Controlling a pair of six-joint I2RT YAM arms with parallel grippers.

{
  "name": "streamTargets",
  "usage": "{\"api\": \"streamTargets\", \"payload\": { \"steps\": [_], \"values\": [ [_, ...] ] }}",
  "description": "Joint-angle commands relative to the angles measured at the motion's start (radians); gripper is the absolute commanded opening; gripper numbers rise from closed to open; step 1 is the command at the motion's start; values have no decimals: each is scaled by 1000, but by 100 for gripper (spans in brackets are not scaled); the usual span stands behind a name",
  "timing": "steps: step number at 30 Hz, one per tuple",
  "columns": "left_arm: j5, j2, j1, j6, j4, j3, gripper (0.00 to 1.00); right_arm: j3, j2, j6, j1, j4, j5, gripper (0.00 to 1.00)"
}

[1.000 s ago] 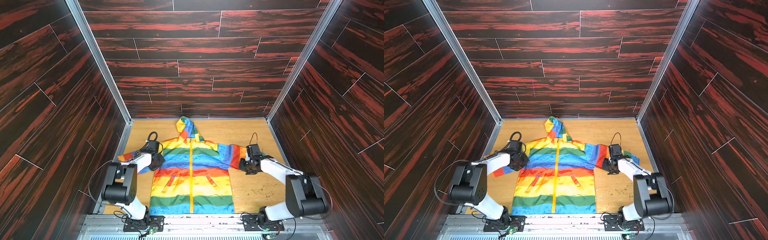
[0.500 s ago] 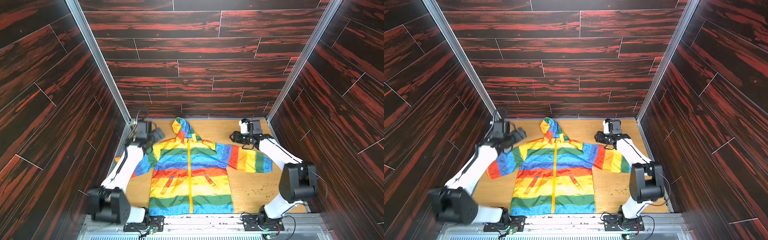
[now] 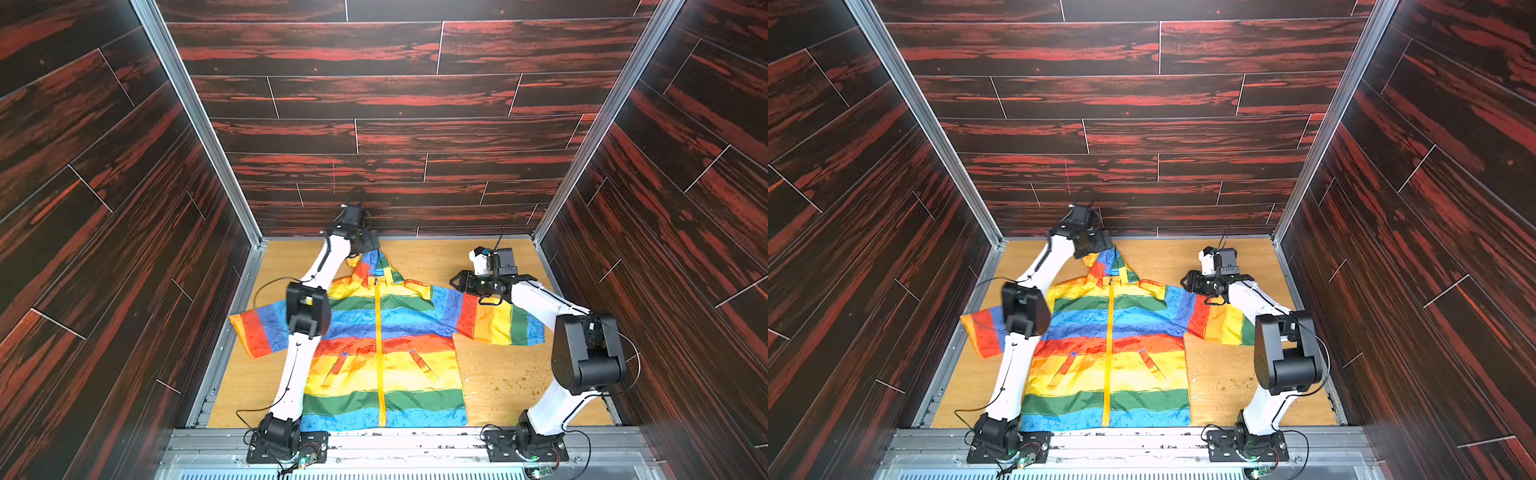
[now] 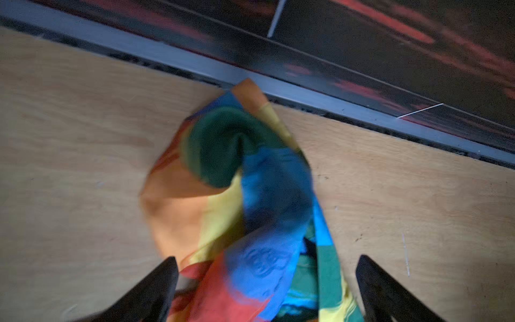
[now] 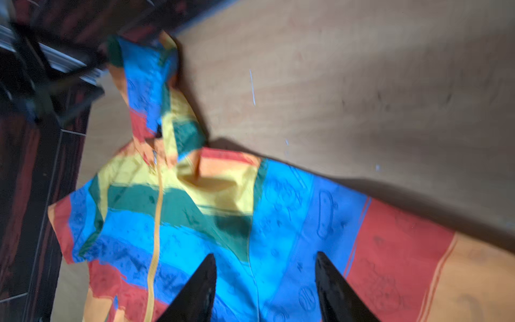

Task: Unzip the jacket
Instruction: Flatten out the jacket at the center of the board.

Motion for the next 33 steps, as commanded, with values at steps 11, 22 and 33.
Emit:
{"api": "streamTargets", "payload": {
  "steps": [11,22,33],
  "values": [
    [-217,124,-37,-47,-45,146,90,-96,-127,-35,3,-29,-21,59],
    [92,94,-27,-205,331,100,0,-172,-200,-16,4,-9,-22,42],
    [793,-204,-46,215,269,-172,0,-283,-360,26,3,119,45,30]
  ]
}}
